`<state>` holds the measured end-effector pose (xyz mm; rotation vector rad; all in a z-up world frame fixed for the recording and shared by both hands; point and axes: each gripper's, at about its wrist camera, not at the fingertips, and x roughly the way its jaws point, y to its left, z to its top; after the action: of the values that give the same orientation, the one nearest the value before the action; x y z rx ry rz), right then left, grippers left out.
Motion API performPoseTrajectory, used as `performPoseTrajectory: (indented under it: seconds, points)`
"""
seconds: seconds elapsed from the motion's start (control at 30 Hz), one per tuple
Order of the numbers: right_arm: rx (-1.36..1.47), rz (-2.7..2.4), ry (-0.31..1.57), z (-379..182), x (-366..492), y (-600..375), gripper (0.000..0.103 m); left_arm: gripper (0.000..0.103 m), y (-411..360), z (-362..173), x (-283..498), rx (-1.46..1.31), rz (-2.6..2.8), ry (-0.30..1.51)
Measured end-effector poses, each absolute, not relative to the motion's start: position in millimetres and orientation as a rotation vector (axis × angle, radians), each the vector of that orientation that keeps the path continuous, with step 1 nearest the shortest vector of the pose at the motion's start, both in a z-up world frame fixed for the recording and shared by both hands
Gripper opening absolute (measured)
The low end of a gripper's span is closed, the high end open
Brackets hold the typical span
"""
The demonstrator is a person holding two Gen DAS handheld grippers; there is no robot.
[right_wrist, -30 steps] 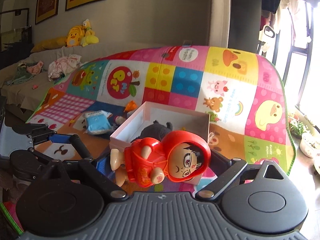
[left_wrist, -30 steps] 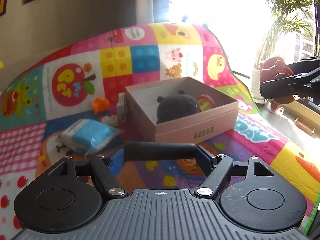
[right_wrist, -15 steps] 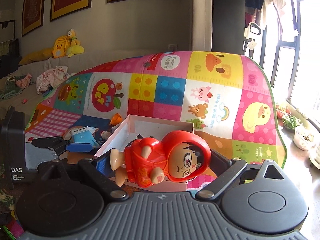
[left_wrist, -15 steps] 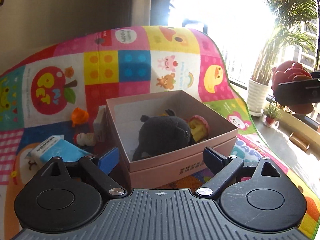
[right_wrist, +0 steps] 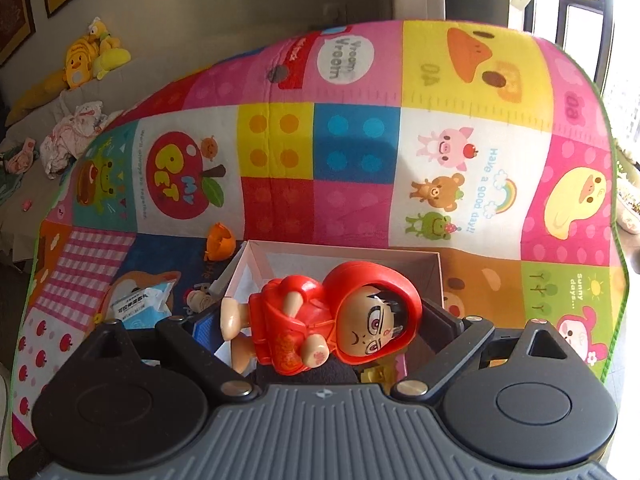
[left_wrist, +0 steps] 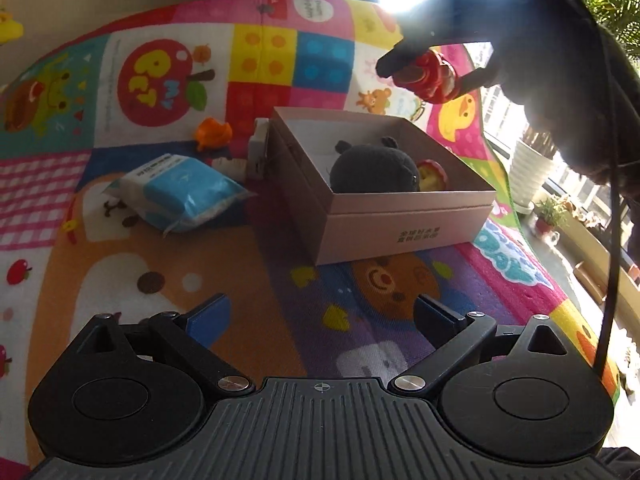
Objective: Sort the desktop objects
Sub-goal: 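Lower the red hooded doll into the pink box with the right tool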
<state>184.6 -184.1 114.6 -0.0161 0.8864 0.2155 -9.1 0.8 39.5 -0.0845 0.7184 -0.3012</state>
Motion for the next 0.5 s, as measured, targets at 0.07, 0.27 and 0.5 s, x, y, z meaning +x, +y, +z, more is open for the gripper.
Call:
performPoseTrajectory:
  seconds: [0.07,0.27,0.5]
  points:
    - [-0.010,0.193,0.948,91.4,212.2,-170.6,0.095,0.101,9.1,37.8,-10.7,-0.102,-0.288,0.718]
    - [0.044,0.193,1.035,49.1,256.1,-151.1,0.096,0.101,40.1,27.6,-8.6,-0.158,-0.226,0.731]
    - [-0.021,0.214,0.949,81.1,243.3,-128.9,0.099,0.101,63.1,18.0,0.6,-0.176,-0.154,0.699]
